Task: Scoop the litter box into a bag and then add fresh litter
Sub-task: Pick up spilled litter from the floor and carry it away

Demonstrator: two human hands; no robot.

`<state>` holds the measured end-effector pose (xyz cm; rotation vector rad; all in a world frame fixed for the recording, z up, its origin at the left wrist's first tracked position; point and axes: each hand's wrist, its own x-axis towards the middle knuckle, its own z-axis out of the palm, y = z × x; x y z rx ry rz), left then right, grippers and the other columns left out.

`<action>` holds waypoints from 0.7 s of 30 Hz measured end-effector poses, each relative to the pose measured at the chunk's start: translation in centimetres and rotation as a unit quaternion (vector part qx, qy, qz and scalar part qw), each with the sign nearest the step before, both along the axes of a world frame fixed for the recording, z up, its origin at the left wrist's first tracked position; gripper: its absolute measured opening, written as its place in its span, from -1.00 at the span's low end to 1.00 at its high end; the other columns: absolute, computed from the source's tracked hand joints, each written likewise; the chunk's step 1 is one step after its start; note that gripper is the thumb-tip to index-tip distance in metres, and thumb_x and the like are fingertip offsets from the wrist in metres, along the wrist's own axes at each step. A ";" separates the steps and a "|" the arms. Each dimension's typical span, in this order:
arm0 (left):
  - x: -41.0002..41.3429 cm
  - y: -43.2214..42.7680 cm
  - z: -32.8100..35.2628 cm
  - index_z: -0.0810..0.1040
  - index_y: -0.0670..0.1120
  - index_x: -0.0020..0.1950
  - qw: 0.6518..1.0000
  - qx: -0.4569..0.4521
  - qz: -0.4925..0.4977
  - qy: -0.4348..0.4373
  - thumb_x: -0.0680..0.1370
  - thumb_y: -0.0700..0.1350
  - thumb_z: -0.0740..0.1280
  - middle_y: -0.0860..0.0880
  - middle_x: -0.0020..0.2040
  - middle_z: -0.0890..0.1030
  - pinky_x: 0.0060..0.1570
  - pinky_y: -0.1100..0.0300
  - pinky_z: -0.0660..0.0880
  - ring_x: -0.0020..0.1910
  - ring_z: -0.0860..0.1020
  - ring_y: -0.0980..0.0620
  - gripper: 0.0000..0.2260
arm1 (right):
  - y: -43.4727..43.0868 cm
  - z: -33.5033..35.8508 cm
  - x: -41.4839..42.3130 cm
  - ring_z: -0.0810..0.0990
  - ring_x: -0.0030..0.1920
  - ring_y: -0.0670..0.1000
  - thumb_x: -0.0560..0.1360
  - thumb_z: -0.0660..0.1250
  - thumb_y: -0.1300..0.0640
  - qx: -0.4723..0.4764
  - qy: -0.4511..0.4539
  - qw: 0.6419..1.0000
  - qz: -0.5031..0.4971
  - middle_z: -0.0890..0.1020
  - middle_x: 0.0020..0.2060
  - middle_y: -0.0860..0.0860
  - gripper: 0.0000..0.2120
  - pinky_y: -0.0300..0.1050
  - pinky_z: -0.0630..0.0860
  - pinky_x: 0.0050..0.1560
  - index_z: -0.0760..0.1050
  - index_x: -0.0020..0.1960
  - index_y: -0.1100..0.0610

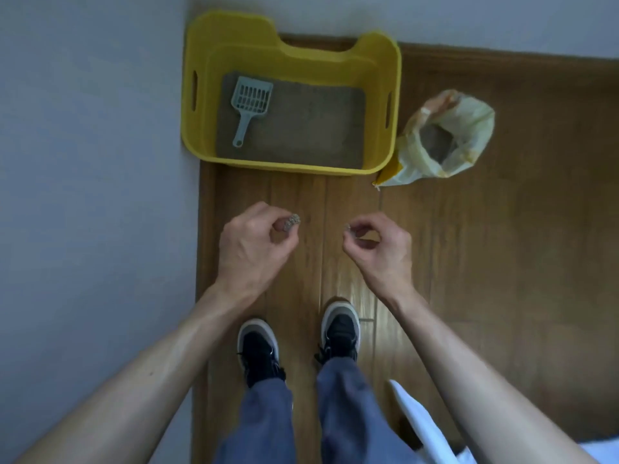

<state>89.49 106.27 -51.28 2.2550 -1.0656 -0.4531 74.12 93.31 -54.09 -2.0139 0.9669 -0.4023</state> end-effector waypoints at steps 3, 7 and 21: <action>-1.2 -0.6 6.3 0.66 -0.19 0.01 1.000 -0.011 -0.019 -0.014 0.47 -0.16 0.48 -0.05 -0.15 0.66 -0.29 0.27 0.57 -0.27 0.55 0.14 -0.84 | -0.5 6.4 -1.2 0.61 -0.22 -0.09 0.39 0.46 0.33 -0.008 -0.025 1.000 -0.010 0.63 -0.22 0.04 -0.92 -0.36 0.54 -0.18 0.60 -0.13 0.24; -2.2 -1.8 14.0 0.66 -0.20 0.00 0.999 -0.006 -0.031 -0.025 0.46 -0.16 0.48 -0.06 -0.17 0.66 -0.33 0.25 0.57 -0.30 0.56 0.13 -0.83 | -1.7 14.6 -2.8 0.61 -0.21 -0.10 0.40 0.46 0.32 -0.018 -0.047 0.999 -0.019 0.63 -0.21 0.02 -0.93 -0.21 0.60 -0.17 0.60 -0.12 0.23; -9.4 -10.5 35.7 0.65 -0.19 -0.11 0.995 -0.074 -0.056 -0.049 0.40 -0.26 0.52 -0.04 -0.24 0.60 -0.24 0.35 0.48 -0.33 0.53 0.11 -0.88 | -5.7 37.2 -10.6 0.62 -0.22 -0.10 0.37 0.48 0.36 -0.059 -0.107 0.988 -0.098 0.62 -0.22 -0.01 -0.88 -0.29 0.57 -0.19 0.61 -0.15 0.19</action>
